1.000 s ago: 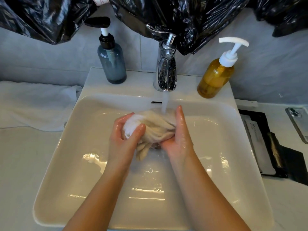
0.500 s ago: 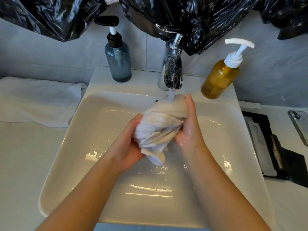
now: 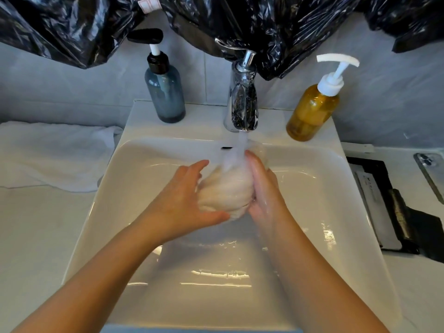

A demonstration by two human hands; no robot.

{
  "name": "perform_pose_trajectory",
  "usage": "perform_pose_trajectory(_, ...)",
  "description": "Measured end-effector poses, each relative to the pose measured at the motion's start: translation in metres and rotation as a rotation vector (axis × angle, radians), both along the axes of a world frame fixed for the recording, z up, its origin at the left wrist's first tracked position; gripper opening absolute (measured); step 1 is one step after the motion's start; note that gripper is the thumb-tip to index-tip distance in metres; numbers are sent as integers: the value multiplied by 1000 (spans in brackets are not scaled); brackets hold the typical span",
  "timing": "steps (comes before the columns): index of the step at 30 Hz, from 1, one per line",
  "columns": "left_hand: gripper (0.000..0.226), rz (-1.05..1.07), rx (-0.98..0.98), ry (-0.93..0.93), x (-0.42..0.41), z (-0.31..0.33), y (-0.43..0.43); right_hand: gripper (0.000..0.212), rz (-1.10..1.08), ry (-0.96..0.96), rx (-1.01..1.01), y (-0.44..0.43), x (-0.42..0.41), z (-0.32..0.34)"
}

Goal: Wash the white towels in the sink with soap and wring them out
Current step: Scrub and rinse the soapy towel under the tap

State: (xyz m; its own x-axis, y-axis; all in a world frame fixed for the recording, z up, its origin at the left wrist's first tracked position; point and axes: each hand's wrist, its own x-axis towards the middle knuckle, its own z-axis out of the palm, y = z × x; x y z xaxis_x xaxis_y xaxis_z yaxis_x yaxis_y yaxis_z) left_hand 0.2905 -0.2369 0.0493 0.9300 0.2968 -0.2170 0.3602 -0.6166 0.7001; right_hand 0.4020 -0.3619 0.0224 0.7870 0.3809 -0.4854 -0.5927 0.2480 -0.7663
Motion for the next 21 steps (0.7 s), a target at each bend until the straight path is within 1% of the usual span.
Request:
perform_pose_trajectory(1, 114, -44, 16, 14, 5, 2, -1, 39, 15, -34, -11, 1, -3, 1)
perform_pose_trajectory(2, 118, -71, -8, 17, 10, 2, -3, 35, 21, -66, 5, 2, -6, 3)
perform_pose_trajectory(3, 117, -69, -62, 25, 14, 0, -6, 29, 11, -91, 25, 2, -9, 4)
perform_pose_trajectory(4, 111, -39, -120, 26, 17, -2, -10, 26, -4, -113, 37, 3, -11, 7)
perform_pose_trajectory(6, 90, 30, -210, 19, 20, -5, -13, 40, -27, -175, 25, 2, -9, 9)
perform_pose_trajectory(8, 72, 26, -341, 34, 25, -6, -11, 50, -45, -201, -12, 1, -4, 10)
perform_pose_trajectory(9, 70, -8, -429, 44, 26, -8, -8, 50, -50, -200, -23, -1, -2, 10)
perform_pose_trajectory(11, 74, -54, -578, 55, 27, -11, -3, 46, -56, -176, -4, -3, 2, 9)
perform_pose_trajectory(13, 87, -30, -658, 58, 25, -17, -1, 43, -74, -153, 72, -7, 7, 7)
perform_pose_trajectory(14, 91, -9, -724, 50, 25, -20, -1, 49, -68, -148, 109, -9, 9, 6)
perform_pose_trajectory(15, 92, 6, -805, 53, 26, -24, -2, 60, -38, -147, 119, -10, 11, 7)
perform_pose_trajectory(17, 85, -29, -928, 103, 27, -24, -2, 80, 25, -129, 86, -11, 13, 5)
perform_pose_trajectory(19, 73, -103, -959, 186, 28, -21, 2, 85, 68, -99, 84, -11, 15, 3)
perform_pose_trajectory(21, 71, -122, -950, 247, 29, -22, 7, 81, 116, -79, 83, -9, 17, -4)
